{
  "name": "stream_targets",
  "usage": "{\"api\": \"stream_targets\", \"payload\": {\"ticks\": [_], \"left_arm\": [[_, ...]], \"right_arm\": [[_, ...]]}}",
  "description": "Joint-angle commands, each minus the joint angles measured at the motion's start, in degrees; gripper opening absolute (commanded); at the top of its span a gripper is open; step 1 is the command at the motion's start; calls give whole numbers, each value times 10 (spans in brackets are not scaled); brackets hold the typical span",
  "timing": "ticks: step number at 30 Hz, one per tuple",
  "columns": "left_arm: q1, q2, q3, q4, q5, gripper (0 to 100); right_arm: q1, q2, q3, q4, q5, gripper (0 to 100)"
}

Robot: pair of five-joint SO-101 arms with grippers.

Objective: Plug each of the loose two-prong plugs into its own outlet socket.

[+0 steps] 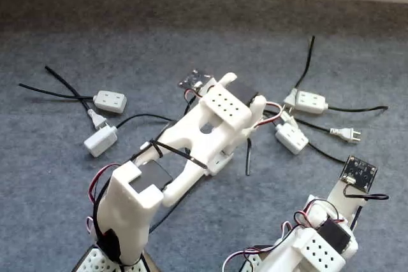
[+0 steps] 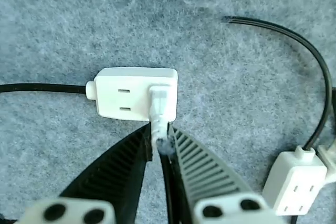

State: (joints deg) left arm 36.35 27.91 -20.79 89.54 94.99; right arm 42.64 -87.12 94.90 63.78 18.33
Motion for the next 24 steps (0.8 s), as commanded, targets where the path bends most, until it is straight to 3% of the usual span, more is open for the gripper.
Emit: {"api": "stream_targets", "payload": {"ticks": [1,8,14,24], "left_arm": [[-22,17,3,-2,-34,10],[-26,82,3,4,-137,11],[-27,84,3,47,-324,11],[-105,87,7,89,-592,11]], "right_arm": [[1,7,20,-15,7,7],[2,7,20,-15,7,7],[2,7,20,-15,7,7],[2,7,20,-15,7,7]]}}
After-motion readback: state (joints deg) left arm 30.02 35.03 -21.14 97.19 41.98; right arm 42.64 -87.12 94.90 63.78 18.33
